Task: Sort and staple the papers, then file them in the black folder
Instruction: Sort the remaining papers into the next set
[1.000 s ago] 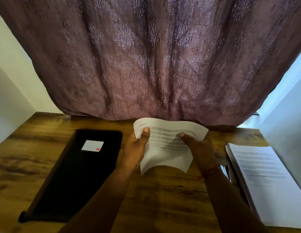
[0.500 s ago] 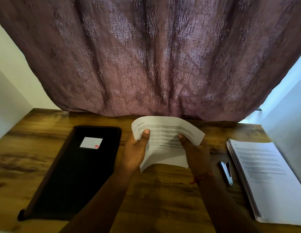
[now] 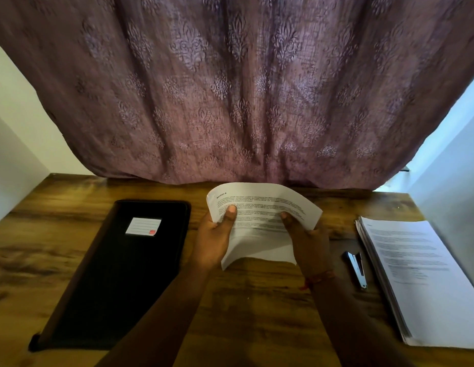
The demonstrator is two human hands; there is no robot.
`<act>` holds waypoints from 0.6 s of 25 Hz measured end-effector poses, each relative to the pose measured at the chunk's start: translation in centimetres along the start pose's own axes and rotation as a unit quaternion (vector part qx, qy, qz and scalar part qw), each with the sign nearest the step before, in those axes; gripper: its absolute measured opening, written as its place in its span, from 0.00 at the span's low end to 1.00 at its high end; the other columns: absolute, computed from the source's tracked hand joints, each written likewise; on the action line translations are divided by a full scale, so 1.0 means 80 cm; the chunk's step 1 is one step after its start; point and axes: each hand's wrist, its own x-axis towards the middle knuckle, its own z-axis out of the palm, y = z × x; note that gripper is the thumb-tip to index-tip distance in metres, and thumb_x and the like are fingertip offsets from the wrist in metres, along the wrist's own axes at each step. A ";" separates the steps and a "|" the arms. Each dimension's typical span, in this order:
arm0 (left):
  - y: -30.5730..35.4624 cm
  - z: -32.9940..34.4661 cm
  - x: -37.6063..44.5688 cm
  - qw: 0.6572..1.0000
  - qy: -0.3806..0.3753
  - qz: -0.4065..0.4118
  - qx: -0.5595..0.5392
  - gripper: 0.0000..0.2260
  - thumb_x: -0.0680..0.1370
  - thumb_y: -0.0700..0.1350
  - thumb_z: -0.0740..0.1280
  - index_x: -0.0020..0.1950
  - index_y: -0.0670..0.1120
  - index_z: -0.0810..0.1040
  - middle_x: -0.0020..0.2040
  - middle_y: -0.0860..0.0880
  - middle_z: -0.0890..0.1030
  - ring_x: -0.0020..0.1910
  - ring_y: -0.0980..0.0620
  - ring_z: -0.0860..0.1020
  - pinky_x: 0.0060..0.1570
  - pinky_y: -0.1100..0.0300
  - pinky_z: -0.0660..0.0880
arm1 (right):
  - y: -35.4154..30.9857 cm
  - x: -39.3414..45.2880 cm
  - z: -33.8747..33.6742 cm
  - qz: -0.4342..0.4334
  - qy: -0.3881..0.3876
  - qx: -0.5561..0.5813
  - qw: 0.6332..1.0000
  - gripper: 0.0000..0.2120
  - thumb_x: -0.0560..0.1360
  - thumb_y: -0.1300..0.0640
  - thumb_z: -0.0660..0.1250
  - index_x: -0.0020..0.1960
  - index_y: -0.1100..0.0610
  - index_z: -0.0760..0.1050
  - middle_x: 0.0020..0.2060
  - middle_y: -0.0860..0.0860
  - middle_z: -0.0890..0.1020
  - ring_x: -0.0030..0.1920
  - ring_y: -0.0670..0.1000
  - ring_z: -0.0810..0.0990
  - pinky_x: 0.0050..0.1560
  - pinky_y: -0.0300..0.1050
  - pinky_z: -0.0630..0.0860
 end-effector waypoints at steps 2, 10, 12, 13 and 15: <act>-0.005 -0.002 0.000 1.000 0.000 -0.004 0.006 0.05 0.80 0.50 0.65 0.53 0.58 0.80 0.51 0.58 0.85 0.52 0.58 0.82 0.52 0.59 0.79 | 0.002 -0.002 -0.001 0.001 -0.007 -0.001 1.000 0.09 0.74 0.57 0.71 0.51 0.45 0.79 0.47 0.44 0.85 0.51 0.43 0.83 0.50 0.40 0.80; 0.001 -0.013 0.003 0.998 -0.054 -0.016 0.043 0.08 0.81 0.51 0.64 0.50 0.63 0.80 0.48 0.64 0.84 0.50 0.62 0.82 0.50 0.63 0.78 | -0.006 0.002 -0.009 0.017 -0.020 -0.048 0.998 0.07 0.74 0.52 0.70 0.52 0.47 0.79 0.46 0.44 0.85 0.48 0.42 0.83 0.43 0.35 0.79; 0.002 -0.015 0.007 0.995 -0.085 -0.050 0.024 0.07 0.82 0.50 0.63 0.56 0.58 0.80 0.52 0.58 0.85 0.52 0.58 0.83 0.52 0.60 0.80 | -0.014 0.014 -0.016 0.035 -0.044 -0.085 0.995 0.06 0.77 0.53 0.68 0.53 0.49 0.79 0.44 0.45 0.85 0.44 0.42 0.84 0.38 0.34 0.78; -0.002 -0.015 0.009 0.991 -0.099 -0.086 0.012 0.08 0.82 0.50 0.63 0.58 0.56 0.80 0.53 0.55 0.85 0.53 0.54 0.83 0.55 0.55 0.80 | -0.014 0.019 -0.018 0.058 -0.060 -0.097 0.992 0.05 0.78 0.54 0.67 0.54 0.50 0.79 0.44 0.47 0.85 0.43 0.43 0.84 0.38 0.36 0.79; -0.012 -0.013 0.011 0.979 -0.109 -0.174 -0.007 0.09 0.82 0.49 0.64 0.60 0.54 0.80 0.55 0.52 0.85 0.54 0.48 0.84 0.58 0.45 0.78 | -0.006 0.025 -0.025 0.116 -0.086 -0.106 0.984 0.07 0.79 0.57 0.66 0.56 0.52 0.79 0.46 0.50 0.86 0.46 0.49 0.85 0.43 0.44 0.80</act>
